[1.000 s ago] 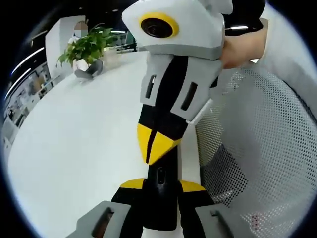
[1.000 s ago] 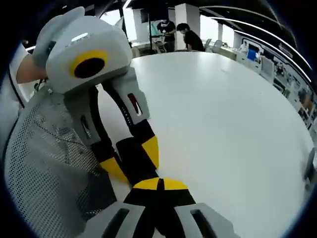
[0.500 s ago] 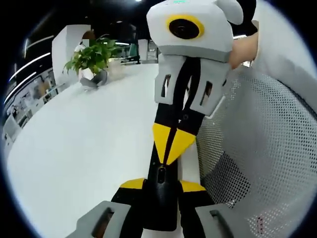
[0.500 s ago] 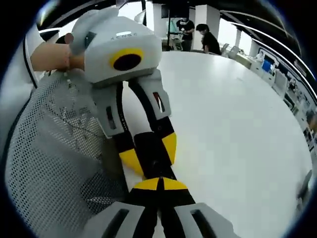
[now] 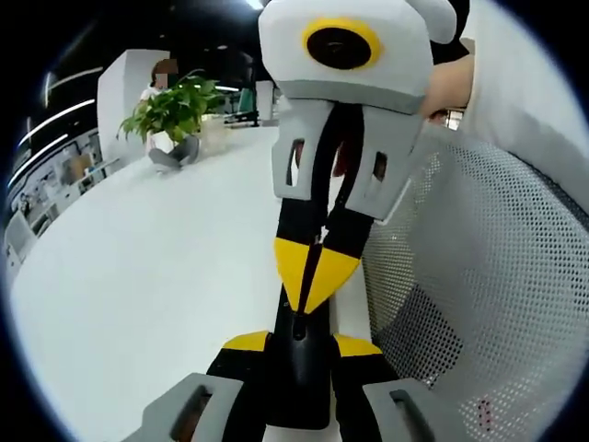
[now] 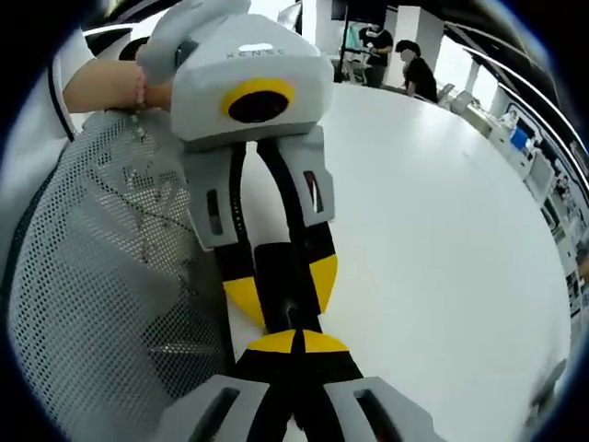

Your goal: Press the specified remote control buttons in sequence, fully releasing each button before pressing the next.

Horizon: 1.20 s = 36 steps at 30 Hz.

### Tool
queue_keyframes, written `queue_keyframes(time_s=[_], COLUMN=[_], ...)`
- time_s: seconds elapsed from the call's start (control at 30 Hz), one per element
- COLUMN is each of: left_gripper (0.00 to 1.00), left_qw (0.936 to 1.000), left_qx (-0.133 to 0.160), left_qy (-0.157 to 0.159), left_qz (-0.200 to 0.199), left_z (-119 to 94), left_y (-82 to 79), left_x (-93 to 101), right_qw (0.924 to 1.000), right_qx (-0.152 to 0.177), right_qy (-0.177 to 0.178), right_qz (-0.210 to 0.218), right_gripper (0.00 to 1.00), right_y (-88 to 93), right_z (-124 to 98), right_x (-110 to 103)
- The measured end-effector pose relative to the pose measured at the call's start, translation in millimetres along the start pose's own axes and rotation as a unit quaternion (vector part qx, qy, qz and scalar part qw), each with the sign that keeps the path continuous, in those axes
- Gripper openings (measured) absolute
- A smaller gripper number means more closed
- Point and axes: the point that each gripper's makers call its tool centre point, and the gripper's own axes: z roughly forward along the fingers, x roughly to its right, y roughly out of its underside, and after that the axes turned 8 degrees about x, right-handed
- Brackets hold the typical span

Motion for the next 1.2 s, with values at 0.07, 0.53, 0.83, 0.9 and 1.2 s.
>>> queue_keyframes(time_s=[0.07, 0.53, 0.83, 0.9, 1.2], left_gripper=[0.24, 0.25, 0.25, 0.25, 0.25], left_qw=[0.9999, 0.9999, 0.9999, 0.9998, 0.9997], left_qx=[0.005, -0.002, 0.002, 0.004, 0.009], left_qy=[0.002, 0.011, 0.01, 0.011, 0.011], left_qz=[-0.012, -0.009, -0.011, -0.013, -0.021], left_z=[-0.6, 1.1, 1.3, 1.1, 0.6], left_y=[-0.2, -2.7, -2.7, -2.7, -3.0], left_x=[-0.6, 2.8, 1.6, 1.3, 0.8], right_qw=[0.9999, 0.994, 0.9969, 0.9978, 0.9982], right_qx=[-0.004, -0.055, -0.041, -0.029, -0.012], right_qy=[-0.004, -0.001, -0.015, -0.017, -0.018], right_qz=[-0.011, -0.094, -0.066, -0.058, -0.056], right_gripper=[0.0, 0.0, 0.0, 0.0, 0.0], right_y=[0.0, 0.6, 0.4, -0.1, -3.3], right_z=[-0.6, 4.2, 4.4, 3.5, 4.9], right_x=[0.2, -3.4, -1.3, -0.4, -6.1])
